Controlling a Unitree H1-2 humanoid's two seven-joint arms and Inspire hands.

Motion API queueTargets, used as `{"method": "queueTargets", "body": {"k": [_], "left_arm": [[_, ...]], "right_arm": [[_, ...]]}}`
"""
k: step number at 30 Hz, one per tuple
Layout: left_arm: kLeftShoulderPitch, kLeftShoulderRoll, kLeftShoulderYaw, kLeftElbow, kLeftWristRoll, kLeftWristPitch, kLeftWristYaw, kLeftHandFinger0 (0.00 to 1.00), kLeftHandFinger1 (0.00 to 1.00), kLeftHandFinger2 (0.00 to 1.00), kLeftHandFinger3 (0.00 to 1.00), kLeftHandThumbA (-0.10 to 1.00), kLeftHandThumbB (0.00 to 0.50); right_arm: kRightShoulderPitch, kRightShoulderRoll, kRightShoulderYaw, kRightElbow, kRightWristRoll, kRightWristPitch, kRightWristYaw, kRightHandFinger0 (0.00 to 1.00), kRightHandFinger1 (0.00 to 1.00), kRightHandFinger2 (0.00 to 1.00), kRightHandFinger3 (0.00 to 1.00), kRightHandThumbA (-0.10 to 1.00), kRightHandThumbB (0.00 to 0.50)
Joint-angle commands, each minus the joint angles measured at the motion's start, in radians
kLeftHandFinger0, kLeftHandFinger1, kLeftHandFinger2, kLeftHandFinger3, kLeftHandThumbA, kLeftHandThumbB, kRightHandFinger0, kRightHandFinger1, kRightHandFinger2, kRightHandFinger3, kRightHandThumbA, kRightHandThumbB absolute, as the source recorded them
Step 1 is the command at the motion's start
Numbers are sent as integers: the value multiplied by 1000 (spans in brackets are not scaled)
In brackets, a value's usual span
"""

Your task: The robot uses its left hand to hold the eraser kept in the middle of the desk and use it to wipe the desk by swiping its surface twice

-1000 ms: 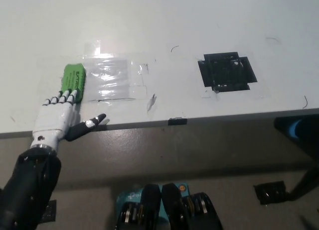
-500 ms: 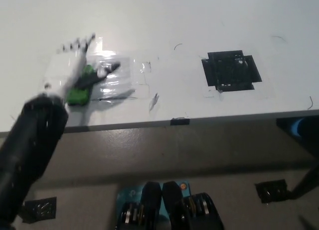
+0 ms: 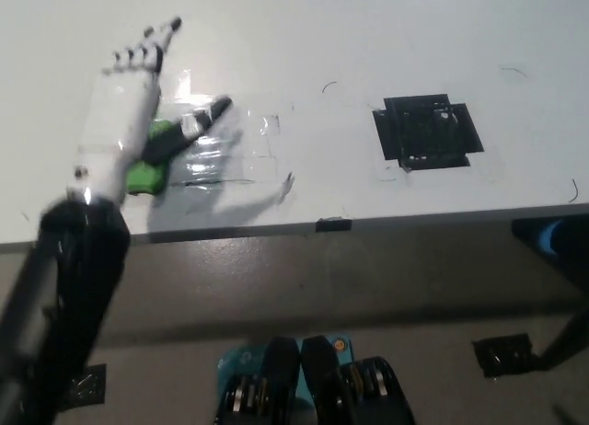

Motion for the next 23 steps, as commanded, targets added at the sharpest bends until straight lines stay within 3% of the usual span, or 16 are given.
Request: {"method": "queueTargets", "body": {"k": [1,2,3,9,10,11,12,14,15,18,20,22,23], "left_arm": [[278,-125,65,-447,-161,42,15,1000,1000,1000,1000,1000,417],[283,-130,68,-451,-162,43,9,1000,1000,1000,1000,1000,419],[308,-134,63,-451,-168,18,17,1000,1000,1000,1000,1000,386],[458,-188,65,-410,-248,-87,25,1000,1000,1000,1000,1000,366],[510,-201,61,-345,-289,-133,28,1000,1000,1000,1000,1000,366],[512,-205,66,-342,-291,-138,22,1000,1000,1000,1000,1000,366],[514,-213,86,-280,-391,-175,3,1000,1000,1000,1000,1000,315],[515,-230,121,-224,-519,-158,-41,1000,1000,1000,1000,1000,293],[518,-228,141,-180,-564,-157,-58,1000,1000,1000,1000,1000,256],[530,-254,226,-81,-683,-138,-69,1000,1000,1000,1000,1000,192],[554,-258,243,-83,-697,-125,-75,1000,1000,1000,1000,1000,187],[562,-262,273,-10,-720,-168,-78,1000,1000,1000,1000,1000,191],[562,-273,295,14,-734,-115,-83,1000,1000,1000,1000,1000,218]], "right_arm": [[-6,-23,-13,-49,17,4,14,945,916,810,842,1000,54],[-6,-23,-13,-48,18,4,13,949,916,809,843,1000,52],[-6,-22,-14,-48,17,5,12,950,916,809,842,1000,59],[-22,-27,-7,-32,12,-7,14,943,914,825,862,1000,56],[-32,-20,-9,-37,10,7,5,915,894,803,836,1000,130],[-33,-20,-9,-37,11,7,4,912,892,801,834,1000,132],[-46,-17,-5,-28,10,6,3,906,889,800,831,1000,150],[-60,-10,-1,-18,10,2,0,905,892,800,833,1000,149],[-61,-4,-1,-14,14,-1,0,906,895,800,835,1000,159],[-45,12,3,-5,17,-14,1,914,908,810,872,1000,117],[-24,21,7,-5,17,-24,4,917,912,814,878,1000,115],[-5,30,4,-1,16,-37,0,958,942,856,884,1000,99],[-3,37,-4,6,17,-60,-11,943,923,843,864,1000,95]]}}
